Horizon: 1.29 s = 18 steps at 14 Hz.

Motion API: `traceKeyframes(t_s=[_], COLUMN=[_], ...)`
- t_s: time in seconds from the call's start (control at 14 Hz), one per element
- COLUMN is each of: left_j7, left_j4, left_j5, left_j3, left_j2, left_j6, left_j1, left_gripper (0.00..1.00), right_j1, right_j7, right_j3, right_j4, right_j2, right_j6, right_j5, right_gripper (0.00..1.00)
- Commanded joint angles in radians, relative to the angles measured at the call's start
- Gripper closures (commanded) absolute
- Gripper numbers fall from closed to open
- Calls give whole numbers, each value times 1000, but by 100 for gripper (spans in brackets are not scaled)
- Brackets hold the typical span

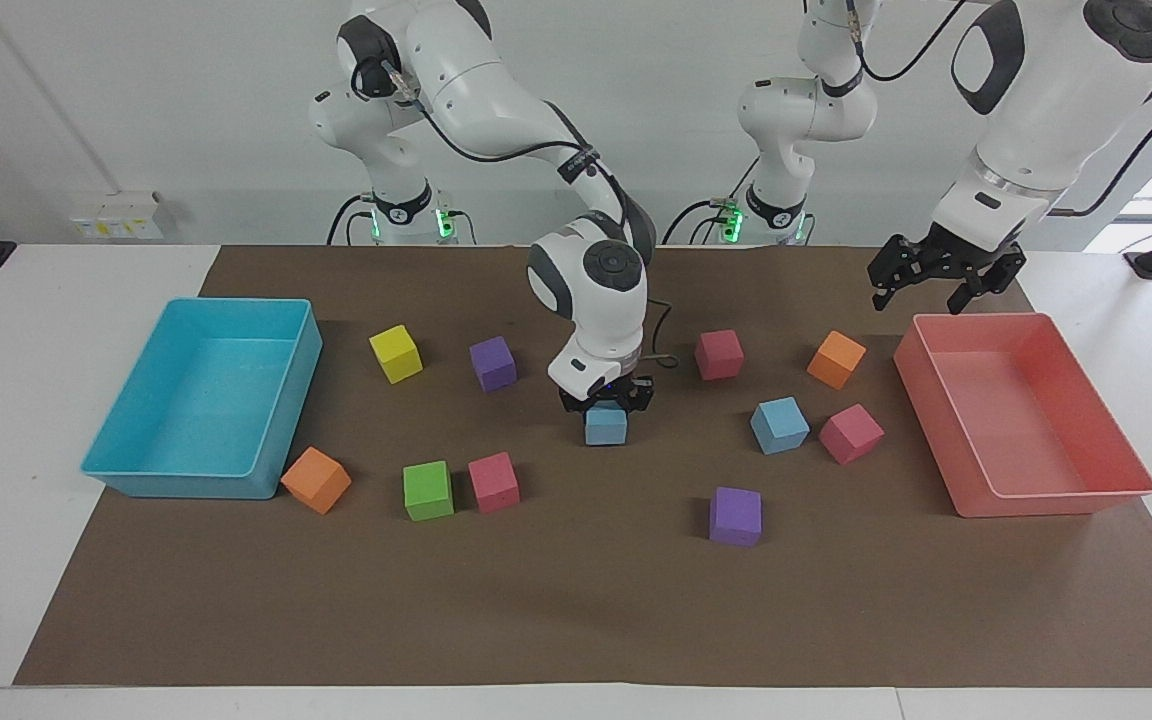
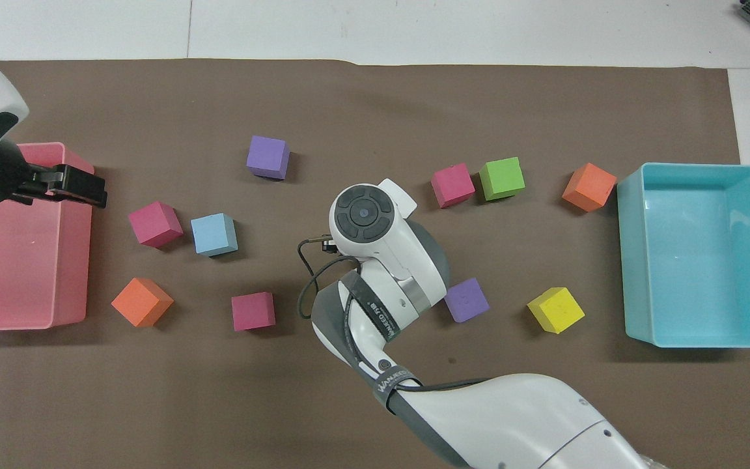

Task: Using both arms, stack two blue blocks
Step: 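Carry the blue block with the right gripper to the table center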

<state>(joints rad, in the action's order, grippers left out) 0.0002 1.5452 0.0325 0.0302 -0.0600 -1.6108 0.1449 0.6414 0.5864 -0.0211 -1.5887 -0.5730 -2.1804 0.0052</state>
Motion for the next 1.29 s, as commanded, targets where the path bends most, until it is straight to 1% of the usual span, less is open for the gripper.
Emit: traceKeyframes(t_s=[0.0,0.14,0.21,0.29,0.36,0.5,0.64,0.86,1.0,1.21], left_j7=[7,7,7,7,7,7,6,7,7,7], left_j4=[-25,-25,-25,-25,-25,-25,-25,-25,-25,-25], left_j5=[-3,-3,-3,-3,-3,-3,-3,-3,-3,-3], left_j3=[-6,-6,-6,-6,-6,-6,-6,-6,-6,-6], left_j2=[-9,-9,-9,-9,-9,-9,-9,-7,-7,-9], left_j6=[25,25,25,25,25,25,25,25,25,25], left_j1=[-11,-11,-11,-11,-11,-11,-11,-11,-11,-11], left_gripper=[0,0,0,0,0,0,0,0,0,0], right_j1=[1,-3,-3,-3,-3,-2,-2,-8,-8,-32], right_j7=[-34,-36,-36,-34,-34,-33,-34,-33,-30,-36], right_j3=[0,0,1,1,1,0,0,0,-2,-7], right_j4=[-24,-24,-24,-24,-24,-16,-17,-20,-20,-30], right_j2=[10,9,9,9,9,9,27,90,117,177], right_j6=[-22,-27,-27,-27,-27,-25,-13,16,31,56], right_j5=[-14,-4,-1,-1,-1,-13,-13,-14,-14,-13], right_gripper=[100,100,79,24,0,0,0,0,0,0])
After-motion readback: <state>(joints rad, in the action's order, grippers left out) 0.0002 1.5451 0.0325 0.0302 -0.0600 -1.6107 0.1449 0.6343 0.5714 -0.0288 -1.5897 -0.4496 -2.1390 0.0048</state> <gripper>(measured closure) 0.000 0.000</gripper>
